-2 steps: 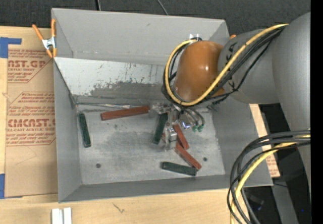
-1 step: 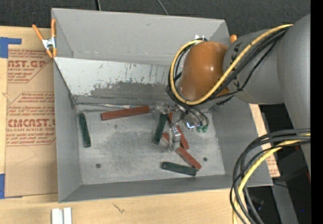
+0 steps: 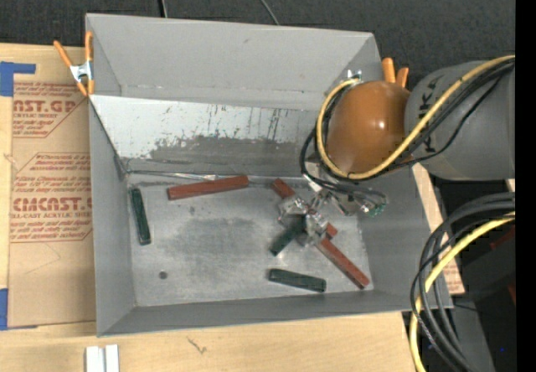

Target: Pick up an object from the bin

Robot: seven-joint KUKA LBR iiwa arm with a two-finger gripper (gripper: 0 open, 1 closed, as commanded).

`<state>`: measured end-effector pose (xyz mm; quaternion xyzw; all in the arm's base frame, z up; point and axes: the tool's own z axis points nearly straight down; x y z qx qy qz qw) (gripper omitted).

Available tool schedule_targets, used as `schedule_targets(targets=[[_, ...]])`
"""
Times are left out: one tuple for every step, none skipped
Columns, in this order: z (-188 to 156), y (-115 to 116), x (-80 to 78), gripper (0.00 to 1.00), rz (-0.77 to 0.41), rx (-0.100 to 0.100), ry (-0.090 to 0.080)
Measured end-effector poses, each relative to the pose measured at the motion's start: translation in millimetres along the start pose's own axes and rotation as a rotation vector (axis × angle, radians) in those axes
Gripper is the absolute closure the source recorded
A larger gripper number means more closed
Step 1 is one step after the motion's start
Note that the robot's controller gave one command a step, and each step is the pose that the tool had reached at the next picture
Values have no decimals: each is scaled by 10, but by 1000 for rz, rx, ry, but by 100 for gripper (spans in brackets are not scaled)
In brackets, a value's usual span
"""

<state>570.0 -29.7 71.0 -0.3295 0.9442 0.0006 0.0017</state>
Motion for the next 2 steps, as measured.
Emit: schedule_targets(targets=[[0, 0, 0, 100, 0, 0, 0], [-1407, -70, 404, 100, 15, 1, 0]])
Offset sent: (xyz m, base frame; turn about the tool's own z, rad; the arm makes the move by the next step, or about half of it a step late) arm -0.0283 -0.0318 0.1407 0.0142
